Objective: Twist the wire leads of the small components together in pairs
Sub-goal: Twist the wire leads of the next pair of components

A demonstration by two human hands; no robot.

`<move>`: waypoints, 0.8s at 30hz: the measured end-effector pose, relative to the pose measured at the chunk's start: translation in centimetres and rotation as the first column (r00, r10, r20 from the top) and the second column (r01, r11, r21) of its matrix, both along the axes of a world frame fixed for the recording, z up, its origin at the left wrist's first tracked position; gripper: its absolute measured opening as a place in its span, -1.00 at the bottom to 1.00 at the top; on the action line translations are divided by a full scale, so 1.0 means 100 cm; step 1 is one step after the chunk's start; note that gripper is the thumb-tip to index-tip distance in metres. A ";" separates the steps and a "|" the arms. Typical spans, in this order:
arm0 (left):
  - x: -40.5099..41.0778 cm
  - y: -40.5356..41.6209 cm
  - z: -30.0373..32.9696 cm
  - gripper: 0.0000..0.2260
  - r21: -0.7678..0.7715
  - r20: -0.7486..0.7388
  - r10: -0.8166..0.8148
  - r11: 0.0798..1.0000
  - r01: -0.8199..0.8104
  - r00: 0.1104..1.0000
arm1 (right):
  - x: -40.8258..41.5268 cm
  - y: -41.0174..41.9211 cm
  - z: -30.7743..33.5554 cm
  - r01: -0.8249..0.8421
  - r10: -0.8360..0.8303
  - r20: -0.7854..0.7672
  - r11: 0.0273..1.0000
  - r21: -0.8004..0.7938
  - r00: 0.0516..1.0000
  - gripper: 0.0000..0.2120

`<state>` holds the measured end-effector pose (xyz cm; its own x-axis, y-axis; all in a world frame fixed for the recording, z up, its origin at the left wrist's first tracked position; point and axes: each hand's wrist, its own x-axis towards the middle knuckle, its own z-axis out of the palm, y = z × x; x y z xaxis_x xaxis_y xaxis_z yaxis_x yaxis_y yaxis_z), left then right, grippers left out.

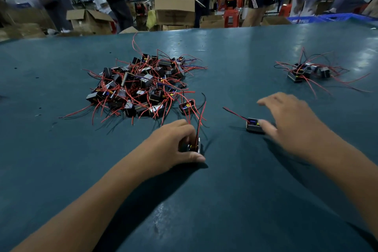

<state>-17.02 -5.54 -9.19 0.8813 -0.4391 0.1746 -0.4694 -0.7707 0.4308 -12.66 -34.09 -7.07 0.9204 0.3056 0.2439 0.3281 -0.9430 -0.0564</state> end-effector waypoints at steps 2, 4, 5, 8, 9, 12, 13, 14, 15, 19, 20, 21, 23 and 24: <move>-0.001 -0.005 -0.002 -0.64 -0.014 0.040 0.005 1.000 -0.004 0.999 | -0.014 0.012 0.006 -0.138 0.086 0.164 0.931 0.338 0.983 -0.80; -0.003 -0.004 0.000 -0.64 -0.040 0.015 -0.042 0.998 0.042 0.999 | -0.031 0.027 0.009 -0.215 0.187 0.108 0.800 0.560 0.976 -0.98; -0.004 -0.002 0.002 -0.67 -0.050 -0.011 -0.078 0.996 0.078 0.997 | -0.038 0.036 0.006 -0.196 0.240 0.013 0.762 0.617 0.971 -0.94; -0.007 -0.002 0.004 -0.78 -0.064 0.007 -0.155 0.986 0.155 0.988 | -0.047 0.054 -0.011 -0.103 0.331 -0.221 0.735 0.670 0.917 -0.89; -0.007 -0.005 0.003 -0.82 -0.060 0.050 -0.170 0.983 0.173 0.984 | -0.046 0.059 -0.016 -0.071 0.340 -0.261 0.719 0.691 0.904 -0.87; -0.010 -0.017 0.000 -0.85 -0.041 0.155 -0.168 0.983 0.176 0.974 | -0.043 0.065 -0.028 -0.048 0.343 -0.258 0.679 0.732 0.903 -0.85; -0.010 -0.019 -0.001 -0.83 -0.038 0.185 -0.152 0.986 0.161 0.971 | -0.042 0.066 -0.029 -0.051 0.357 -0.247 0.652 0.757 0.901 -0.87; -0.011 -0.021 -0.002 -0.82 -0.039 0.216 -0.134 0.989 0.145 0.967 | -0.041 0.067 -0.029 -0.047 0.389 -0.249 0.612 0.789 0.887 -0.89; -0.011 -0.022 -0.004 -0.81 -0.044 0.243 -0.116 0.990 0.131 0.963 | -0.040 0.067 -0.028 -0.037 0.436 -0.263 0.570 0.821 0.861 -0.88; -0.013 -0.028 -0.006 -0.79 -0.021 0.323 -0.088 0.995 0.100 0.942 | -0.041 0.069 -0.027 0.045 0.556 -0.338 0.474 0.880 0.759 -0.92; -0.013 -0.028 -0.005 -0.80 0.013 0.353 -0.090 0.996 0.091 0.931 | -0.041 0.069 -0.026 0.094 0.560 -0.355 0.440 0.893 0.749 -0.91; -0.013 -0.028 -0.004 -0.80 0.050 0.378 -0.090 0.996 0.077 0.921 | -0.041 0.069 -0.025 0.145 0.558 -0.371 0.407 0.902 0.742 -0.89; -0.014 -0.025 0.000 -0.81 0.115 0.403 -0.095 0.992 0.052 0.910 | -0.040 0.065 -0.021 0.208 0.545 -0.394 0.372 0.905 0.740 -0.89; -0.016 -0.023 0.002 -0.83 0.145 0.411 -0.098 0.989 0.041 0.906 | -0.039 0.062 -0.019 0.216 0.539 -0.399 0.371 0.903 0.742 -0.89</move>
<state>-18.60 -7.80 -9.03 0.7074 -0.5401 0.4559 -0.6381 -0.7654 0.0834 -16.61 -27.86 -8.97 0.9039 0.4246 -0.0523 0.0037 -0.1301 -0.9915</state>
